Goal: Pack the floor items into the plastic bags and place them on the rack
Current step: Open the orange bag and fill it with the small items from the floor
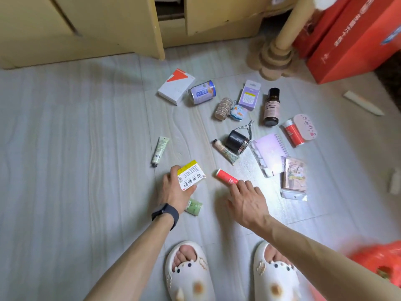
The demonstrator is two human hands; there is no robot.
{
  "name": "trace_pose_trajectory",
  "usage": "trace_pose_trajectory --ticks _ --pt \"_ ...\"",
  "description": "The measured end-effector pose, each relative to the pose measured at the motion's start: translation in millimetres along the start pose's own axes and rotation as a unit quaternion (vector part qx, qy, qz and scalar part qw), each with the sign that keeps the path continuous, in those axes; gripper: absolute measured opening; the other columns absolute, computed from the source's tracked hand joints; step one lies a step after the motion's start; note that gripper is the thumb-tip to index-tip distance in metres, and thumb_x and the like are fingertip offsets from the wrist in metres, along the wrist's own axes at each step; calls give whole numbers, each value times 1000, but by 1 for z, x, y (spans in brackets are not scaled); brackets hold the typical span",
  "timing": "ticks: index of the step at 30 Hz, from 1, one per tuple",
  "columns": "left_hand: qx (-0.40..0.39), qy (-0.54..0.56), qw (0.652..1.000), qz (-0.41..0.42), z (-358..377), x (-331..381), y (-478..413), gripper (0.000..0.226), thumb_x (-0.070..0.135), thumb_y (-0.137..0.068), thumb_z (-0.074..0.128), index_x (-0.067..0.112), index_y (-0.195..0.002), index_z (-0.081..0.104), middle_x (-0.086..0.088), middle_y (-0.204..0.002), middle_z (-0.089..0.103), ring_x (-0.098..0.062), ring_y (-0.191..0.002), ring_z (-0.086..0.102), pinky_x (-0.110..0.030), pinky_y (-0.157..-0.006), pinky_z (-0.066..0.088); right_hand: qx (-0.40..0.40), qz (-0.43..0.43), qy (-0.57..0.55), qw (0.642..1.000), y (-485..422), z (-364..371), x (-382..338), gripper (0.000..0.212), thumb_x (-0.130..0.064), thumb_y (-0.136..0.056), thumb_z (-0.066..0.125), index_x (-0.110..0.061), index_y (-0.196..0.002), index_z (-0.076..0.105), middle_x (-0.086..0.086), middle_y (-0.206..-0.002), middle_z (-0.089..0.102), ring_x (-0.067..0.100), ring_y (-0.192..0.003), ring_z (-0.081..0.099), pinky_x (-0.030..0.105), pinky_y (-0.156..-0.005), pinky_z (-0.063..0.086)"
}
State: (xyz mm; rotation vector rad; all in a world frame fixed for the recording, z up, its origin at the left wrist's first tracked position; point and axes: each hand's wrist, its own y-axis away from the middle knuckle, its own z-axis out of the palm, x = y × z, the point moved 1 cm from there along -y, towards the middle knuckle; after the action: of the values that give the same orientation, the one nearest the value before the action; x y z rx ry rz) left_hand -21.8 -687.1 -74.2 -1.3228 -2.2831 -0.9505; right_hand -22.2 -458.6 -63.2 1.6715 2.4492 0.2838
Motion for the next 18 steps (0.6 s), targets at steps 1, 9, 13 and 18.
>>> trace_pose_trajectory --ticks 1,9,13,18 --pt "12 19 1000 0 -4 2 -1 65 40 -72 79 40 -120 36 2 -111 53 -26 -87 60 -32 -71 45 9 17 -10 1000 2 -1 3 38 -42 -78 70 -15 -102 60 6 -100 59 29 -83 56 39 -62 46" --pt "-20 91 994 48 -38 41 9 61 49 -63 82 50 -107 39 12 -102 65 -2 -83 63 -20 -66 44 -157 98 -91 979 -2 3 12 40 -19 -92 52 -20 -131 41 9 -123 48 30 -109 50 40 -85 47" --pt "-40 38 992 109 -62 67 24 69 57 -63 79 49 -118 38 19 -97 65 3 -82 61 -17 -66 42 -145 133 -281 939 18 -12 18 34 -37 -102 40 -15 -126 52 14 -111 57 34 -104 58 37 -88 46" --pt "-94 -54 971 212 -69 129 50 64 65 -69 71 54 -121 36 4 -107 62 -23 -97 59 -34 -80 48 -23 243 -523 817 96 -62 39 22 -42 -99 49 -30 -107 65 -2 -82 66 16 -75 66 28 -72 49"
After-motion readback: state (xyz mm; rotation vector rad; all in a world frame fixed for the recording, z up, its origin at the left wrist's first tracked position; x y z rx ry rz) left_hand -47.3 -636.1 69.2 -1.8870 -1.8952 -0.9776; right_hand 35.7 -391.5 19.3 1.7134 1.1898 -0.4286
